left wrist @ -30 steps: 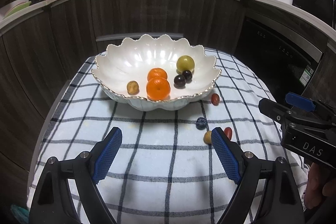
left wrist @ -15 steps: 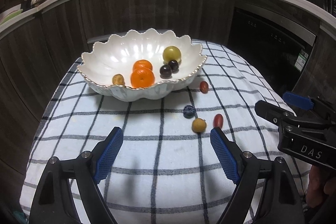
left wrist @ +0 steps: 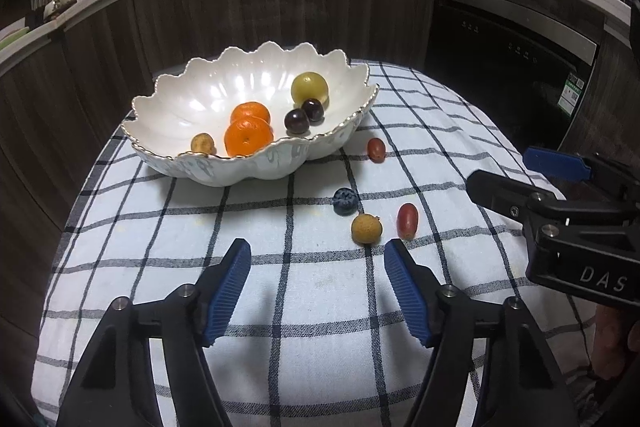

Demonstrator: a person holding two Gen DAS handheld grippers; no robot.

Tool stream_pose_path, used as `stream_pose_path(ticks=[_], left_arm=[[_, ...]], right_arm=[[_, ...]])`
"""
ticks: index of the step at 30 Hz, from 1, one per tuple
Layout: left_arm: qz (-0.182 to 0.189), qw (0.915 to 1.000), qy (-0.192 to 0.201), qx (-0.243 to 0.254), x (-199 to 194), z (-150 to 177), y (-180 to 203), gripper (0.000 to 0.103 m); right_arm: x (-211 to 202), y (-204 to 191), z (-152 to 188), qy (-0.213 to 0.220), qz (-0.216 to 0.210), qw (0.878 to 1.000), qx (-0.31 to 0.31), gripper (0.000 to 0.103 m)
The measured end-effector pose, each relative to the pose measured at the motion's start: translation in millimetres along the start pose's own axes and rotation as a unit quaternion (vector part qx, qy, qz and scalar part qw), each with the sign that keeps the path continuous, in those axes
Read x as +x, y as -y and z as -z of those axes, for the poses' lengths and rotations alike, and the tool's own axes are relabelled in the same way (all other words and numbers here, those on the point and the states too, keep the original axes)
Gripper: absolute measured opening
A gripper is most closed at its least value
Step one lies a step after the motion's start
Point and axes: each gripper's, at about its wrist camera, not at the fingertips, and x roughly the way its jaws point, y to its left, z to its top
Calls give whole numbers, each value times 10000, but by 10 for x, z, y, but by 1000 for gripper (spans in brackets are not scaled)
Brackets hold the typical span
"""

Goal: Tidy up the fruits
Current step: 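Withdraw both tools from the bowl toward the remaining fruits on the cloth, then move the left tool to the small brown fruit while the right tool approaches a red grape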

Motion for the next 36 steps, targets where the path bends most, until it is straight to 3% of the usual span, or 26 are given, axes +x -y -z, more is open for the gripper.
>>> stream_pose_path(ticks=[9,13,22,25,36], left_arm=[[-3,9998,-150,133,169,-9,23,62],[-37,9994,-257,240,238,-22,36,56],[273,9977,-525,318,426,-55,38,50],[347,9972,-560,354,450,-71,33,48],[431,9956,-498,663,497,-162,18,40]], right_arm=[[165,-20,-30,-110,-160,9998,-108,75],[260,-41,-55,-204,-247,9993,-168,69],[409,-120,-102,-397,-345,9982,-304,66],[445,-144,-103,-457,-379,9977,-315,58],[494,-206,-87,-532,-450,9969,-355,49]])
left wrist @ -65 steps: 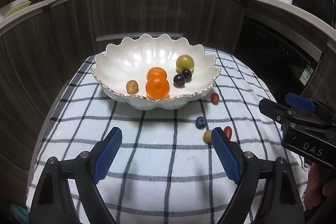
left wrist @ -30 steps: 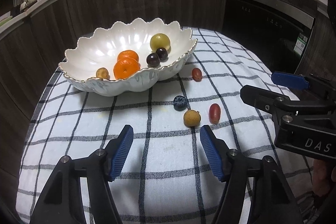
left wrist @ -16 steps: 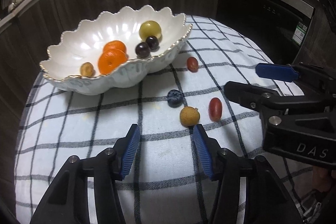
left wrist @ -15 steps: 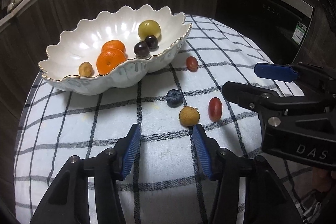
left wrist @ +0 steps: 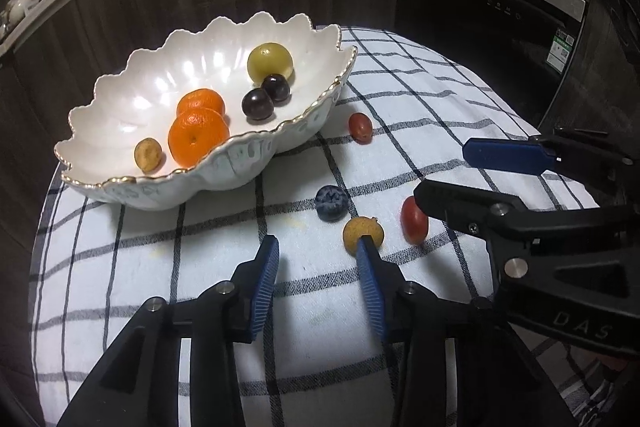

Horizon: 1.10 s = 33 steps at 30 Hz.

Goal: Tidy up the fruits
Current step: 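Move the left tool to the small brown fruit while the right tool approaches a red grape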

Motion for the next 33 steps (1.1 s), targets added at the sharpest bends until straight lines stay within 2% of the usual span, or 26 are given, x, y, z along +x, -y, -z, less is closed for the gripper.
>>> stream_pose_path(ticks=[5,7,20,22,28,30,32,33], left_arm=[[63,9998,25,192,-9,-3,60,40],[91,9997,12,228,-5,0,86,40],[450,9988,-119,138,118,-92,132,35],[494,9986,-144,119,129,-99,142,35],[540,9984,-192,26,174,-136,147,33],[573,9981,-223,-1,189,-138,149,30],[618,9977,-288,-29,209,-135,155,22],[631,9975,-302,-27,214,-133,162,22]], right_arm=[[21,-14,-5,-20,-85,10000,31,47],[41,-16,-8,-45,-148,9999,56,44],[198,96,-7,-392,-617,9959,526,40],[230,125,-5,-469,-695,9944,641,33],[318,199,14,-664,-838,9902,902,26],[327,198,14,-688,-854,9898,911,24],[324,181,6,-696,-915,9896,859,18],[319,159,4,-698,-917,9901,804,18]])
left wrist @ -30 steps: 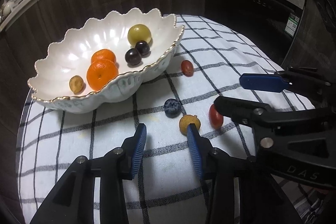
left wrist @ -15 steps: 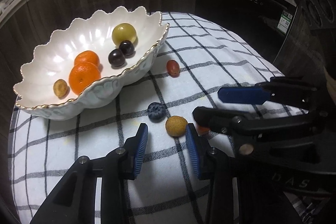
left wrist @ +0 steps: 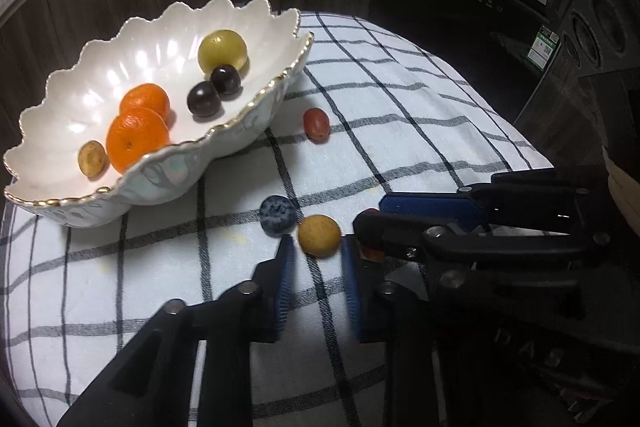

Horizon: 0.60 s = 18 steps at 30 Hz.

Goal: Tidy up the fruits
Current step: 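Move the left tool to the small brown fruit while the right tool approaches a red grape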

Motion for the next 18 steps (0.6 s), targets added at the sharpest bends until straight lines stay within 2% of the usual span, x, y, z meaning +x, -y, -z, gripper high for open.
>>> stream_pose_path(ticks=[18], left_arm=[[-77,9999,80,-99,-127,77,-29,19]], right_arm=[[-69,-11,30,72,77,9999,-25,14]])
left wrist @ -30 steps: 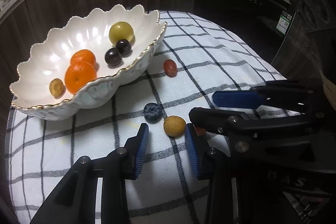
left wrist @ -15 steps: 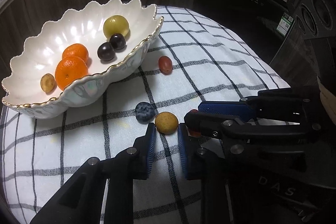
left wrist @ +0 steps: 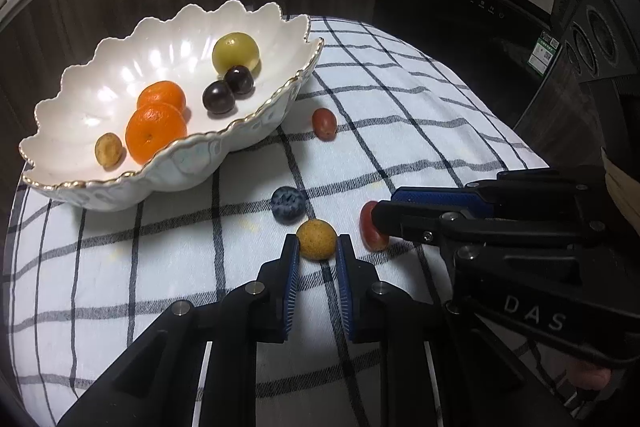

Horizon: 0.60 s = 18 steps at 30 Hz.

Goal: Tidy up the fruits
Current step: 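Move the left tool to the small brown fruit while the right tool approaches a red grape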

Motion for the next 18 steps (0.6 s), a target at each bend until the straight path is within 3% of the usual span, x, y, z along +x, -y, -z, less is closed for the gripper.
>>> stream_pose_path(ticks=[15,18], left_arm=[[45,10000,-24,-52,-14,32,-25,18],[55,10000,-16,-71,-11,34,-23,19]], right_arm=[[77,-21,-28,-51,-106,9999,40,16],[101,-9,-39,-102,-125,9998,75,24]])
